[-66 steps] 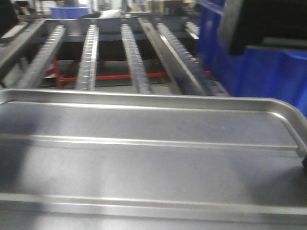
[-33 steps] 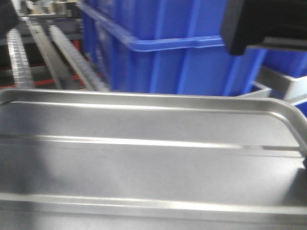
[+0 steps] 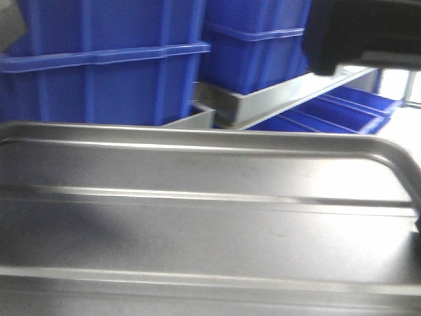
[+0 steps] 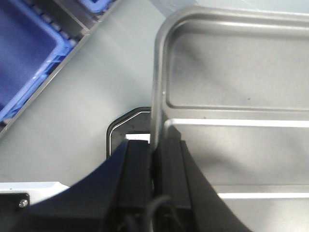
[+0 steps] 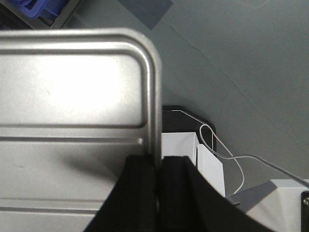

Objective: Grab silver tray and stack on right shelf
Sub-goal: 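Hold the silver tray with both grippers while the base drives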

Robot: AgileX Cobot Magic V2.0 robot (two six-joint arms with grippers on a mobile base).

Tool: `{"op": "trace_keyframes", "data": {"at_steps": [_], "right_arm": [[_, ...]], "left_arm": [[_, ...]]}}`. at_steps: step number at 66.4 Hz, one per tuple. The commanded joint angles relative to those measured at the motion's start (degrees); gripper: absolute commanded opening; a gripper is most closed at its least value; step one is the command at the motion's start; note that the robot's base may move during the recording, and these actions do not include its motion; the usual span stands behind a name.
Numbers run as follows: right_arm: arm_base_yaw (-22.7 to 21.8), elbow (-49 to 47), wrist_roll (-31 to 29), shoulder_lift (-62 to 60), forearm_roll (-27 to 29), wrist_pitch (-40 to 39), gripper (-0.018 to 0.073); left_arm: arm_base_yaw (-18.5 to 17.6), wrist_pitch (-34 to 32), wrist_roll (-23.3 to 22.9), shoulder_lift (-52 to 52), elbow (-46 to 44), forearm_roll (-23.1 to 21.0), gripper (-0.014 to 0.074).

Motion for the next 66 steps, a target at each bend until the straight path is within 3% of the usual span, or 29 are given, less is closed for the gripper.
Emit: {"op": "trace_keyframes", "data": {"at_steps": [1, 66], "right_arm": [[0.1, -1.4, 0.0, -1.3, -2.1, -0.2, 0.0059], [0.1, -1.4, 0.0, -1.3, -2.1, -0.1, 0.0059]], "left_arm": [[-0.7, 6.4, 0.3, -1.2, -1.3, 1.3, -0.0085], [-0.7, 6.4, 0.3, -1.2, -1.3, 1.3, -0.0085]]}}
